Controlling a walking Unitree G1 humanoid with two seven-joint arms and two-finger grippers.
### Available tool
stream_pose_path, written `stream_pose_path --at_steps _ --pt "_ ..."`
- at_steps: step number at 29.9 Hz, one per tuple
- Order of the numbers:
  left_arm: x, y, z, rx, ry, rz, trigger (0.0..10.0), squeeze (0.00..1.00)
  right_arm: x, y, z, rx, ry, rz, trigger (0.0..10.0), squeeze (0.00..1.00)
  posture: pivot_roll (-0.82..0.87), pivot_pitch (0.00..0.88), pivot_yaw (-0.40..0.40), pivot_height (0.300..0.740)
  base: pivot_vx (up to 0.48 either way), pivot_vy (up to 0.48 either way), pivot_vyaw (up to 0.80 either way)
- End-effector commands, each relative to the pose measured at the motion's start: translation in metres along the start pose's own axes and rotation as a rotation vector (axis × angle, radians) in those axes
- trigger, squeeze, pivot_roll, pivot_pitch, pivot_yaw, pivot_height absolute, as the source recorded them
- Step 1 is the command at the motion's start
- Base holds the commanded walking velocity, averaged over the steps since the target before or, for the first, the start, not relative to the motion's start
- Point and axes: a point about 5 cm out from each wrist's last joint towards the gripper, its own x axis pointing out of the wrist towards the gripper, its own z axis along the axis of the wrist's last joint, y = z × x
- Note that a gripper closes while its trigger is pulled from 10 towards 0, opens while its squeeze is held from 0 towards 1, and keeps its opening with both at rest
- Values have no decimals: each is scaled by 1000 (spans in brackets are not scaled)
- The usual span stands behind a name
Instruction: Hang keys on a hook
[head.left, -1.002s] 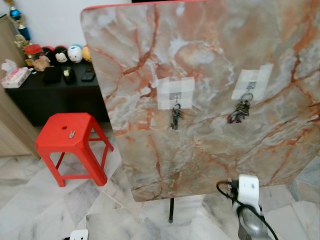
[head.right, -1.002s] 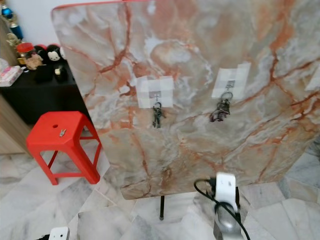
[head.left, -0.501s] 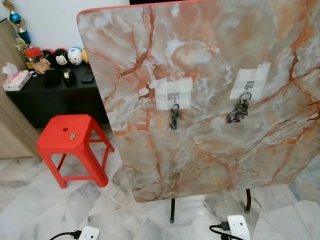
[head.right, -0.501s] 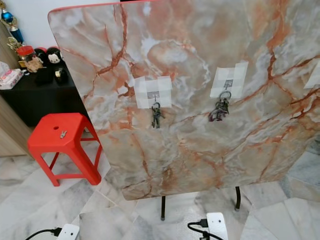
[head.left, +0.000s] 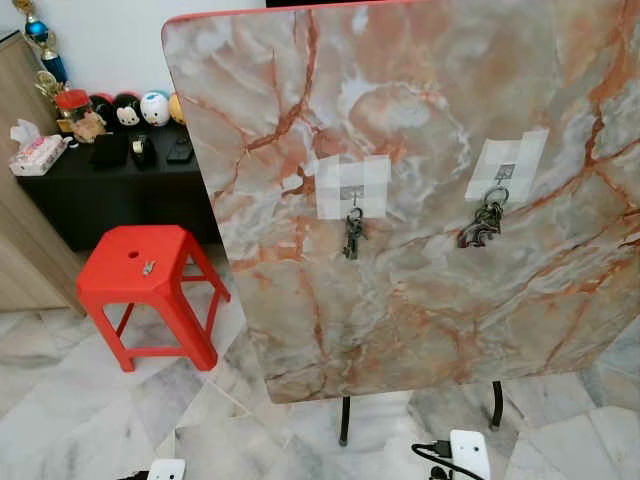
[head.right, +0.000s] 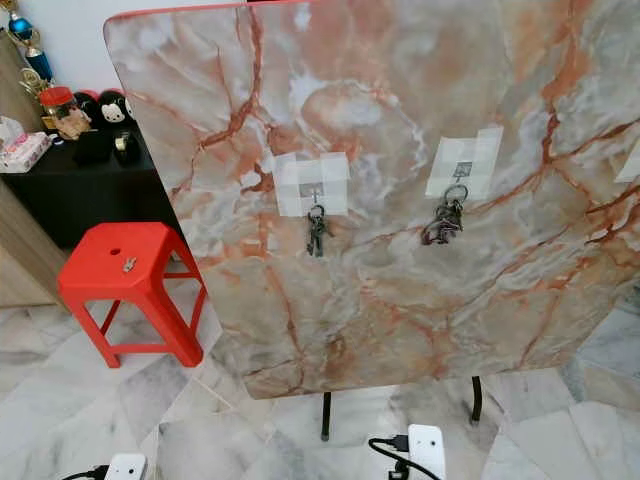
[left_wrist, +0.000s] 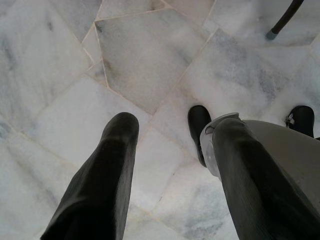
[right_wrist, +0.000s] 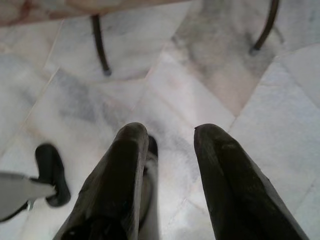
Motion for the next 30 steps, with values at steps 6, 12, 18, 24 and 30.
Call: stream_pose_path --at_steps 6,12,18,24,30 --pt "-1 1 -8 -23 52 15 10000 0 -2 13 -13 -11 25 8 10000 0 -118 12 16 740 0 64 0" --pt "-1 0 -10 -18 56 12 10000 0 -1 -4 -8 -41 26 -8 10000 0 -115 0 11 740 0 480 0" --pt "-2 -1 -11 -10 58 4 10000 0 -1 -4 -7 -70 20 -7 10000 0 -117 0 8 740 0 480 0" --pt "-2 -1 -12 -11 62 1 10000 0 -1 -4 -8 -89 24 -6 10000 0 -119 0 10 740 0 480 0" --pt "-2 -1 -13 -9 65 0 10000 0 -2 -5 -9 -86 17 -14 10000 0 -119 0 11 740 0 480 0"
